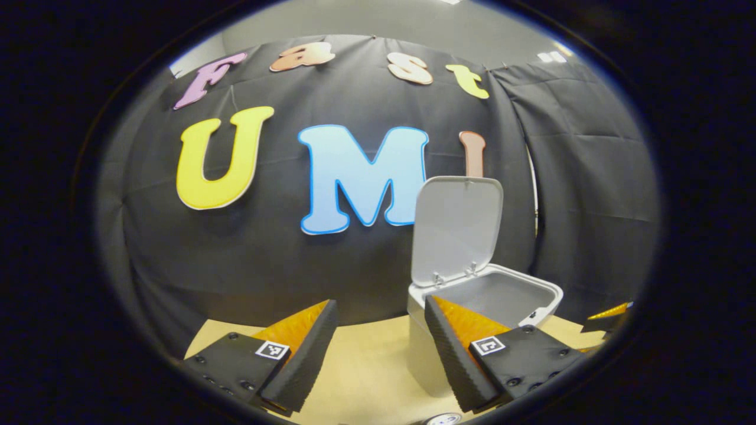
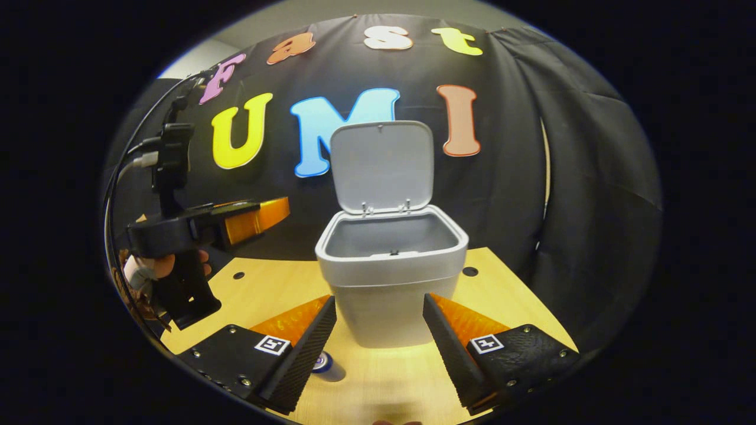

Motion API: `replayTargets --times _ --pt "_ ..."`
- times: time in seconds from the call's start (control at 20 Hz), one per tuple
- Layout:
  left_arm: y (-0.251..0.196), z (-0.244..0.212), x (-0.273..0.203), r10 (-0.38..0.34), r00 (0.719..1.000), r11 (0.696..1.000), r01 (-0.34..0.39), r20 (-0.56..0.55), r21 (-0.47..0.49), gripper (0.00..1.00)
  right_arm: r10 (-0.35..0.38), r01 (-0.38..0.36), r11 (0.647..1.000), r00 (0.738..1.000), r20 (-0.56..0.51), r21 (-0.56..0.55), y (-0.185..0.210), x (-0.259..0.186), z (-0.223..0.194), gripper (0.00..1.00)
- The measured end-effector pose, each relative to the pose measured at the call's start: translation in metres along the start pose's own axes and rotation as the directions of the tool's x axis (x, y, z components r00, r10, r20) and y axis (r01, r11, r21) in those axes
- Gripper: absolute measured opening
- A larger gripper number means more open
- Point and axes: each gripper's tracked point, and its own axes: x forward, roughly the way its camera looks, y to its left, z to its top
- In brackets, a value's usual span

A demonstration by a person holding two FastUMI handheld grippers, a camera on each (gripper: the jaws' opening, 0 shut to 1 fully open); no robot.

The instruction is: Press the lid of the desktop garbage bin to open it, pick up the crumpled paper on the desktop and throw it into the bin, then pick up the pop can on the desktop and drop it into the bin, and finally close the garbage bin lid.

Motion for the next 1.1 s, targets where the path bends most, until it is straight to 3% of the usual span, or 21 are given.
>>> replayTargets --times 0.45,1.1 --pt "0.088 0.0 -0.054 0.176 0.984 0.984 -0.176 -0.001 -0.019 0.99 0.16 -0.174 0.98 0.977 -0.138 -0.098 0.06 0.023 -0.054 0.95" --pt "0.168 -0.003 -0.11 0.35 0.937 0.936 -0.35 -0.015 -0.023 0.99 0.214 -0.276 0.943 0.931 -0.297 -0.185 0.087 0.052 -0.114 0.95"
